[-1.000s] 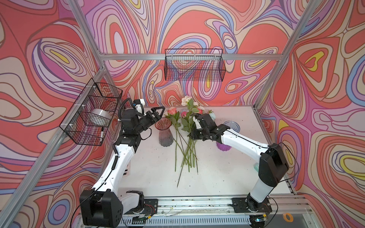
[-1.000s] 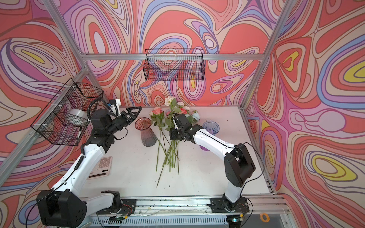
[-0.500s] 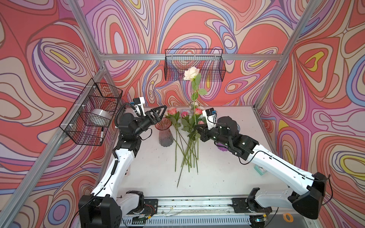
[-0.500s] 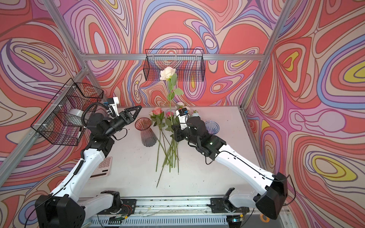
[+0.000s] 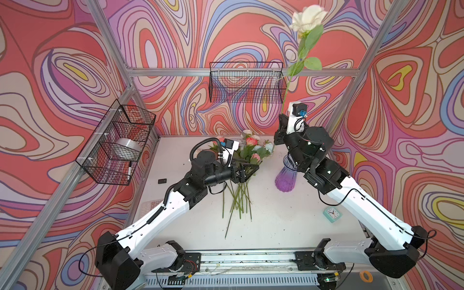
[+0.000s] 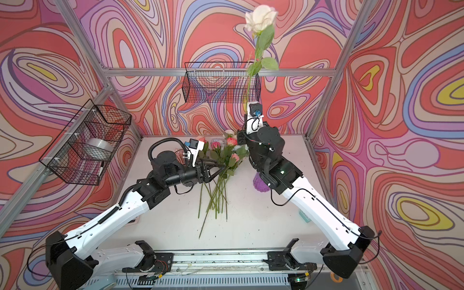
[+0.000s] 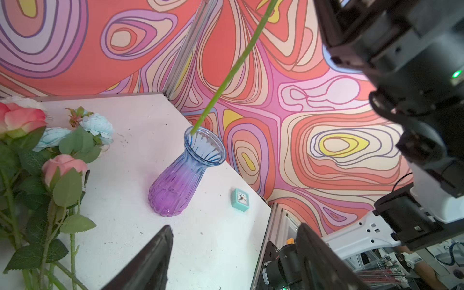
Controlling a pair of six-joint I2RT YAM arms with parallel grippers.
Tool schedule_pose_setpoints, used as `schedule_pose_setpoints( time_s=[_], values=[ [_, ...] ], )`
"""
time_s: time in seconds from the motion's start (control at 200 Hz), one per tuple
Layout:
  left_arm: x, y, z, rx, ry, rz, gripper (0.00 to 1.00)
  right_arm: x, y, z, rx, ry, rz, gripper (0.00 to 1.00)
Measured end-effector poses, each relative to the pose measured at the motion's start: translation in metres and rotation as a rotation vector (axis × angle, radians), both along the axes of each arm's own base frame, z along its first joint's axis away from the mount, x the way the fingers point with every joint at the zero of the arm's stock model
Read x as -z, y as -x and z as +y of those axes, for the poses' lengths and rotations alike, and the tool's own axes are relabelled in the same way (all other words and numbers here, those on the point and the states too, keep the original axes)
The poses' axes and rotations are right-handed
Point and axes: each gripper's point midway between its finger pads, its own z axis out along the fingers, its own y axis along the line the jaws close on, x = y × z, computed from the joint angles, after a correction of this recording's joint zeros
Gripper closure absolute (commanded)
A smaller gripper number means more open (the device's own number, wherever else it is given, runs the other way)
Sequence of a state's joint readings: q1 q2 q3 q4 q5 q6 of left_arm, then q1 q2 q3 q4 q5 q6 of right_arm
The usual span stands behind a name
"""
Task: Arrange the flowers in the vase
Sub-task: 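Lift the white rose by its stem upward with the right gripper, then lower the white rose into the purple vase with the right gripper while the left hovers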
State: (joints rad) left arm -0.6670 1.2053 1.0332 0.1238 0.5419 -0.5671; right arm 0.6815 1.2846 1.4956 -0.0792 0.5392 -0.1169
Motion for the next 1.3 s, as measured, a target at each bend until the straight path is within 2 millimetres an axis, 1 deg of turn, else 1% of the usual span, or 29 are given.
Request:
schedule_pose_setpoints(
  time_s=[0.055,0.11,0.14,0.23,0.3,0.365,0.486,0.551,0.646,0.776,0.841,0.921,1.152,1.302],
  values=[
    [0.009,0.004,-0.006,0.018,-0.020,0.017,0.24,-0.003,-0.003,-0.020,0.071,0.015,-0.014,1.00],
    [0.015,0.008,-0.012,0.038,-0.034,0.031,0.23,-0.002,-0.006,-0.038,0.133,0.021,-0.016,1.00],
    [0.017,0.010,-0.015,0.047,-0.038,0.037,0.24,0.003,-0.008,-0.050,0.167,0.025,-0.010,1.00],
    [0.021,0.015,-0.021,0.069,-0.045,0.046,0.24,0.018,-0.011,-0.077,0.246,0.036,0.018,1.00],
    [0.022,0.015,-0.022,0.071,-0.046,0.049,0.24,0.031,-0.014,-0.090,0.286,0.042,0.043,1.00],
    [0.022,0.015,-0.022,0.071,-0.047,0.050,0.24,0.043,-0.017,-0.095,0.306,0.050,0.069,1.00],
    [0.023,0.015,-0.022,0.070,-0.047,0.050,0.23,0.065,-0.022,-0.099,0.319,0.056,0.115,1.00],
    [0.023,0.014,-0.022,0.070,-0.050,0.051,0.23,0.081,-0.024,-0.099,0.321,0.058,0.146,1.00],
    [0.026,0.014,-0.022,0.069,-0.056,0.055,0.23,0.110,-0.027,-0.098,0.321,0.071,0.204,1.00],
    [0.030,0.013,-0.022,0.067,-0.067,0.062,0.23,0.156,-0.028,-0.097,0.320,0.089,0.288,1.00],
    [0.033,0.012,-0.023,0.067,-0.072,0.069,0.23,0.172,-0.027,-0.098,0.322,0.095,0.318,1.00],
    [0.035,0.012,-0.023,0.066,-0.078,0.075,0.23,0.182,-0.026,-0.098,0.324,0.090,0.335,1.00],
    [0.039,0.010,-0.023,0.059,-0.089,0.080,0.22,0.200,-0.025,-0.099,0.333,0.063,0.365,1.00],
    [0.041,0.010,-0.022,0.053,-0.096,0.086,0.22,0.211,-0.023,-0.100,0.338,0.053,0.393,0.93]
  ],
)
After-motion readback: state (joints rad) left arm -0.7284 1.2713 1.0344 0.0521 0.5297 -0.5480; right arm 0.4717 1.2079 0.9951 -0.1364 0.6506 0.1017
